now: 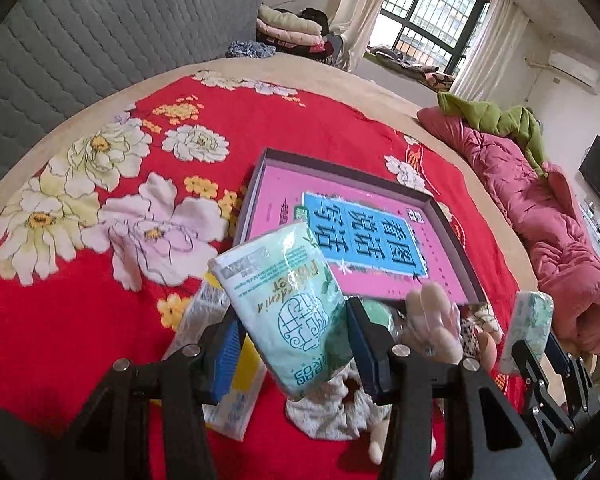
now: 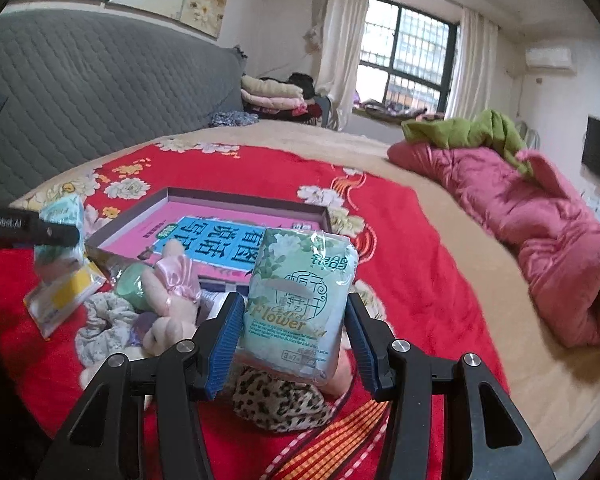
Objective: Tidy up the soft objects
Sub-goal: 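Lower the pale-green pack into the pink box and open the right gripper while the left carries its pack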
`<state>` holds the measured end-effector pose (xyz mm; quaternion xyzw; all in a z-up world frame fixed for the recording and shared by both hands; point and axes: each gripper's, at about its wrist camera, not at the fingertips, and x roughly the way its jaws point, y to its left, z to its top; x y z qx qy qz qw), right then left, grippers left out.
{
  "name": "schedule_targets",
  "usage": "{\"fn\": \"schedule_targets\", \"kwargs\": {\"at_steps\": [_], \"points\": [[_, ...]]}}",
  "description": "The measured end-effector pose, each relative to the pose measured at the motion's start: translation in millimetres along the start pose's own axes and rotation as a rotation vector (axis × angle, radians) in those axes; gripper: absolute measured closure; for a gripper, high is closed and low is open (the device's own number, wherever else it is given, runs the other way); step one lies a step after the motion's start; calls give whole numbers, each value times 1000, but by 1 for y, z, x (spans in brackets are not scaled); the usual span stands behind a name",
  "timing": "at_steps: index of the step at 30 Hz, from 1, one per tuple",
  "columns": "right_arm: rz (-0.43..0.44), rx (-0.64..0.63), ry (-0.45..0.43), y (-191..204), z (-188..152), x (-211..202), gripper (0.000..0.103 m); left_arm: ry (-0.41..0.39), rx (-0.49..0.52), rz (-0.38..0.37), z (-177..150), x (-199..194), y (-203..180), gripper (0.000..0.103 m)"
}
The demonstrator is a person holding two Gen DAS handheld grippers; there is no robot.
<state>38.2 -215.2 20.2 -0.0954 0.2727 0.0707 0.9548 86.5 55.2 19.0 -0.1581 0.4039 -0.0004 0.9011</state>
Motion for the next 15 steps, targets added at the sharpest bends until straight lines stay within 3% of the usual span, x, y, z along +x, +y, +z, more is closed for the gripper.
{"fn": "schedule_targets", "kwargs": {"at_steps": [11, 15], "points": [[-24, 12, -11, -11, 13, 14, 50, 8, 20, -11, 19, 23, -1, 53], [22, 24, 2, -14, 21, 20, 50, 7, 19, -12, 30, 31, 2, 53]]}}
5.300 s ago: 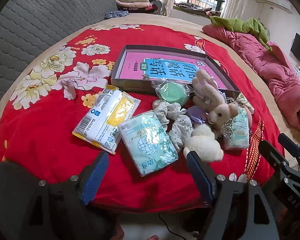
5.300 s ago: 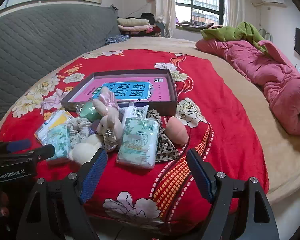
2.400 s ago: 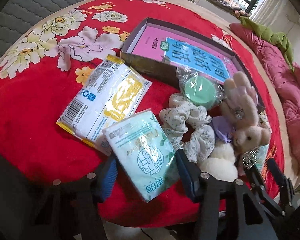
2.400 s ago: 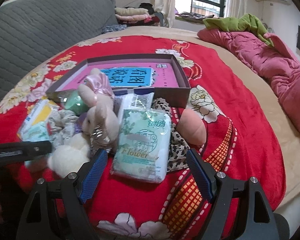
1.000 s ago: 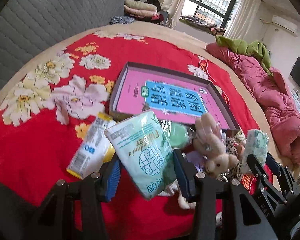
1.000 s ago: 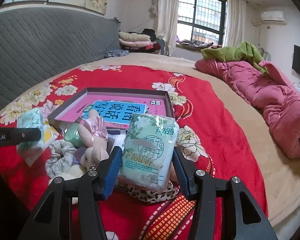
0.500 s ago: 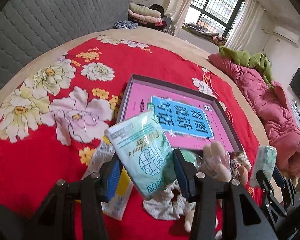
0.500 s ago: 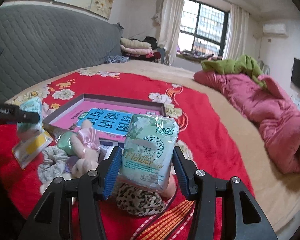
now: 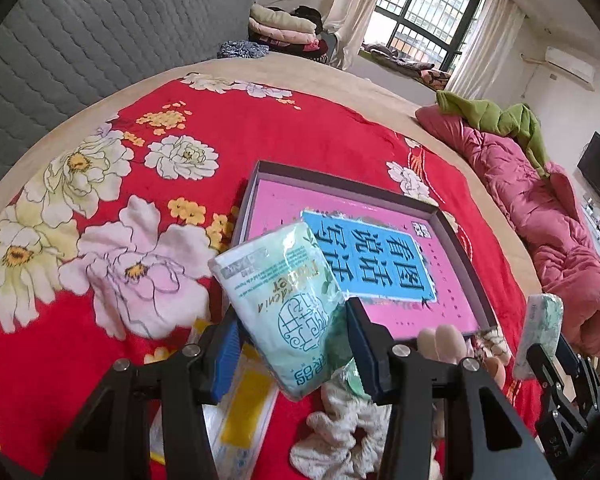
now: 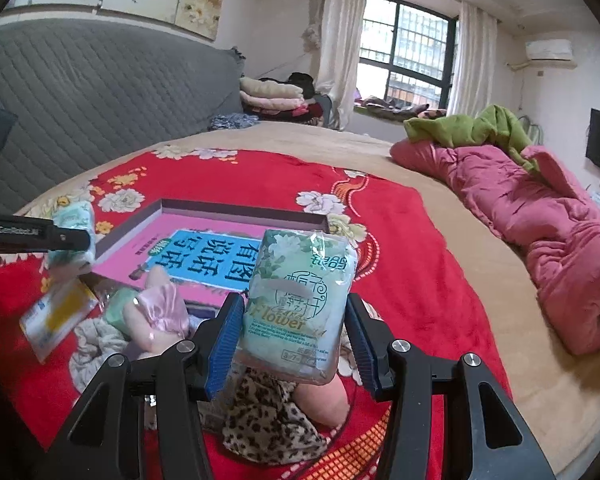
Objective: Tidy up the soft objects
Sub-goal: 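Lower the pale-green pack into the pink box and open the right gripper while the left carries its pack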
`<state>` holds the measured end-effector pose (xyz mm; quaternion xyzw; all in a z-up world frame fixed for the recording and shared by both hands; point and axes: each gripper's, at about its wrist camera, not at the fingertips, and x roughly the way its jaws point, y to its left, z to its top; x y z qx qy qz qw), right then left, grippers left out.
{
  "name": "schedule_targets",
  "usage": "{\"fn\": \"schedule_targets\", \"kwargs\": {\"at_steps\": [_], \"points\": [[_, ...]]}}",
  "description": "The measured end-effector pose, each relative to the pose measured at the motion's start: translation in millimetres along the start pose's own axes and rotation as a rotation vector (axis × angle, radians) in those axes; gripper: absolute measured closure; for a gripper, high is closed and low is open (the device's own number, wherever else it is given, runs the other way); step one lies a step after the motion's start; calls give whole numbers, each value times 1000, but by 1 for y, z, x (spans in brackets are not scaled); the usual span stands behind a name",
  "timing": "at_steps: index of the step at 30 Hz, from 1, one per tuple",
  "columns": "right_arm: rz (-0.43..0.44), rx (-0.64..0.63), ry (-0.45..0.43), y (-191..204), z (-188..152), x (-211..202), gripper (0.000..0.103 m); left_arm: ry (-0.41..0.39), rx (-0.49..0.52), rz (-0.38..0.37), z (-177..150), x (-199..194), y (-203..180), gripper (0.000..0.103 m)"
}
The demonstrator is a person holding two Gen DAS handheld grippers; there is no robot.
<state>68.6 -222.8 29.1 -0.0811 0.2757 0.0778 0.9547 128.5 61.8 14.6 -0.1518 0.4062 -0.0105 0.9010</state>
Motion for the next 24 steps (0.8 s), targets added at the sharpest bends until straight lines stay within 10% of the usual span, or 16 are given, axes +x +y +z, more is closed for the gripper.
{"fn": "schedule_targets", "kwargs": {"at_steps": [24], "points": [[-23, -10, 52, -1, 41, 47, 50, 31, 49, -55, 28, 32, -11, 53]]}}
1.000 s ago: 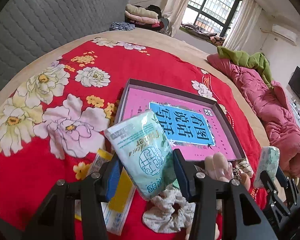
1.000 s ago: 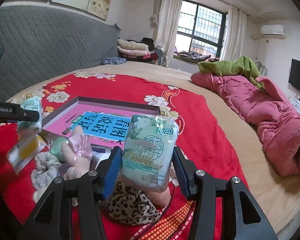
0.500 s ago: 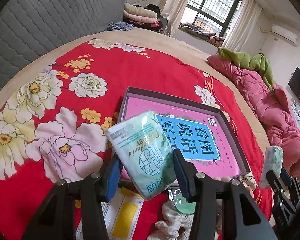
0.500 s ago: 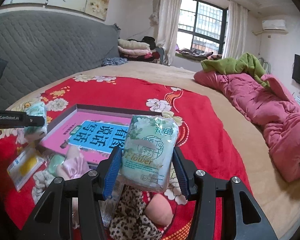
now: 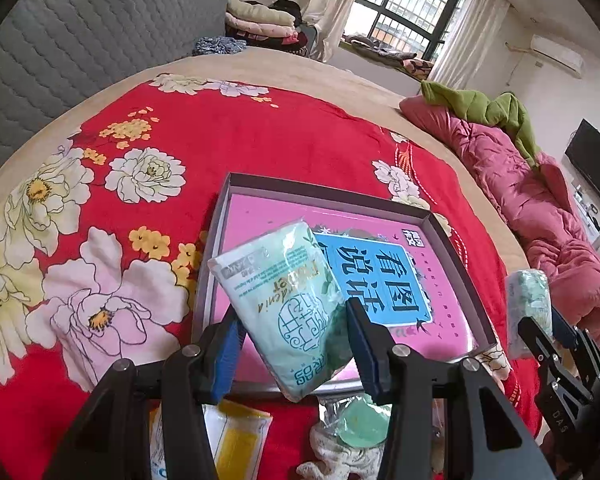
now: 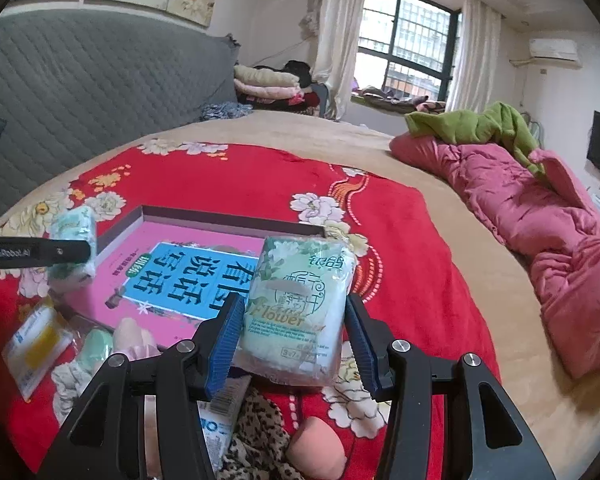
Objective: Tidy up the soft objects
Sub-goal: 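Lower the pale-green pack into the pink box and open the right gripper while the left carries its pack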
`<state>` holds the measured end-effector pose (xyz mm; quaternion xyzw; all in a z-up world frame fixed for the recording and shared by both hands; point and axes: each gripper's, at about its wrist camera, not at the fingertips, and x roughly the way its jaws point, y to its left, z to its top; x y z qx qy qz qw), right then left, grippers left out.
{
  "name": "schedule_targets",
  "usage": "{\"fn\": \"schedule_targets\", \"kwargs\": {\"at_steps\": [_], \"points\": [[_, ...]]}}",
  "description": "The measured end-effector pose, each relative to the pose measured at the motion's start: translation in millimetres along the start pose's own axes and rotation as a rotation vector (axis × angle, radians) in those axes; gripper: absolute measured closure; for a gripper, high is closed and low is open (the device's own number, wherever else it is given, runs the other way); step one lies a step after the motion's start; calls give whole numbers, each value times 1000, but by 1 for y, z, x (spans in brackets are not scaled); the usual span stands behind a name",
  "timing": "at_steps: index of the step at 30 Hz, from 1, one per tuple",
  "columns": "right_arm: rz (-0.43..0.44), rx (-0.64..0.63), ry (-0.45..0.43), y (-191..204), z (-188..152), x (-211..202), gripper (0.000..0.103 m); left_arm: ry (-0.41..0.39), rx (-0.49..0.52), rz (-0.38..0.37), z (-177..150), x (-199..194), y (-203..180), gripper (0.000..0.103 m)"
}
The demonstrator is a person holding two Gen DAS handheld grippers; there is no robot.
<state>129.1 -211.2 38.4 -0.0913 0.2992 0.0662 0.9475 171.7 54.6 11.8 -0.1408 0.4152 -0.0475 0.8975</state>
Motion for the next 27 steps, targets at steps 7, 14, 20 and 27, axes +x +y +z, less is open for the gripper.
{"fn": "schedule_targets", "kwargs": {"at_steps": [7, 14, 20, 27], "points": [[22, 23, 60, -3, 10, 20, 54, -1, 21, 6, 4, 8, -2, 53], [-27, -66, 152, 0, -1, 61, 63, 32, 27, 33, 3, 23, -1, 53], [6, -17, 157, -7, -4, 67, 63, 84, 39, 39, 0, 38, -2, 53], [42, -13, 190, -2, -5, 73, 63, 136, 70, 62, -4, 53, -5, 53]]}}
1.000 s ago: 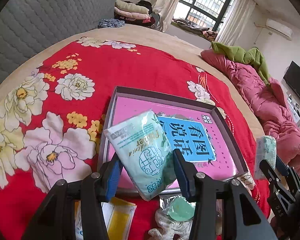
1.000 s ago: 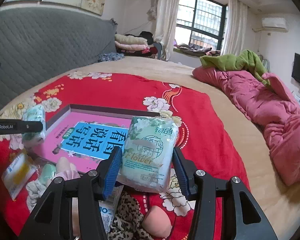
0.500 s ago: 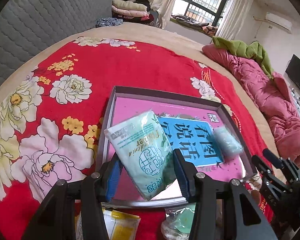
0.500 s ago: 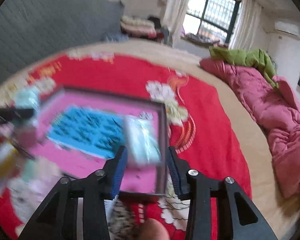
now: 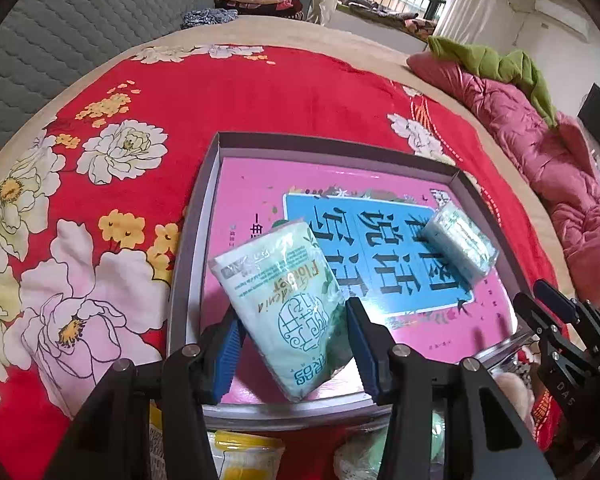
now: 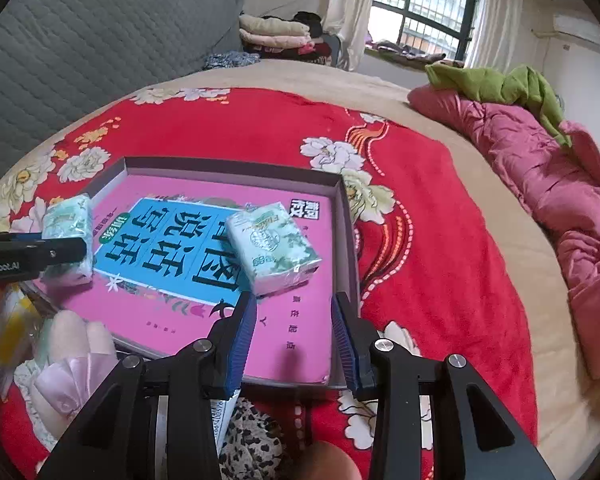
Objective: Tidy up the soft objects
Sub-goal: 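Lower the pale-green pack into the pink box and open the right gripper while the left carries its pack, then lower the light-blue pack into the pink box and open the left gripper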
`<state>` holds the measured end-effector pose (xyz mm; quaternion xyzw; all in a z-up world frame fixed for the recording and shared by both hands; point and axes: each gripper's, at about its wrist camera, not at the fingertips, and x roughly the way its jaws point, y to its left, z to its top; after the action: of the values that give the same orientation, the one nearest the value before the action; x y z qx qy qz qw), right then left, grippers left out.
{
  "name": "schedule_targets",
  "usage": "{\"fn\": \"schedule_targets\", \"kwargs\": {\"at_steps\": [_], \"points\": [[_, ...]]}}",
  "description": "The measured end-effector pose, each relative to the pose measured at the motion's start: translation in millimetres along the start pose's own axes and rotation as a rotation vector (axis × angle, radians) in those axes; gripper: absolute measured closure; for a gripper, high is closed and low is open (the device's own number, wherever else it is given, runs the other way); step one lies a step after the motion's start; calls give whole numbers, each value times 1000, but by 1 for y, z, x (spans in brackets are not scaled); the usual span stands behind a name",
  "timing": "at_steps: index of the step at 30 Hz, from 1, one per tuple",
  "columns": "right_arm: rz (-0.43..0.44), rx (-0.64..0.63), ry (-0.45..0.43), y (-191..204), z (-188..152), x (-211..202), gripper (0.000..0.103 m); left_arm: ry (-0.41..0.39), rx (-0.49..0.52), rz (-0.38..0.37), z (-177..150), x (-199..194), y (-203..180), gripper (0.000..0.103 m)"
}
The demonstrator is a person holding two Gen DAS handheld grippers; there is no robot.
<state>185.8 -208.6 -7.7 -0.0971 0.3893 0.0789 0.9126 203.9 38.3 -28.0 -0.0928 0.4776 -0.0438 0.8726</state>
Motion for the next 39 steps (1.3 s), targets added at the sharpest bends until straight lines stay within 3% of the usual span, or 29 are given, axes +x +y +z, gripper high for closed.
{"fn": "schedule_targets", "kwargs": {"at_steps": [18, 22, 33, 39], "points": [[48, 25, 75, 4, -8, 12, 61, 27, 19, 7, -2, 5, -2, 51], [38, 35, 79, 2, -9, 10, 53, 28, 23, 6, -2, 5, -2, 50], [15, 61, 57, -3, -6, 0, 47, 31, 48, 1, -2, 5, -7, 46], [9, 69, 43, -3, -6, -6, 38, 19, 51, -9, -1, 1, -8, 41]]}}
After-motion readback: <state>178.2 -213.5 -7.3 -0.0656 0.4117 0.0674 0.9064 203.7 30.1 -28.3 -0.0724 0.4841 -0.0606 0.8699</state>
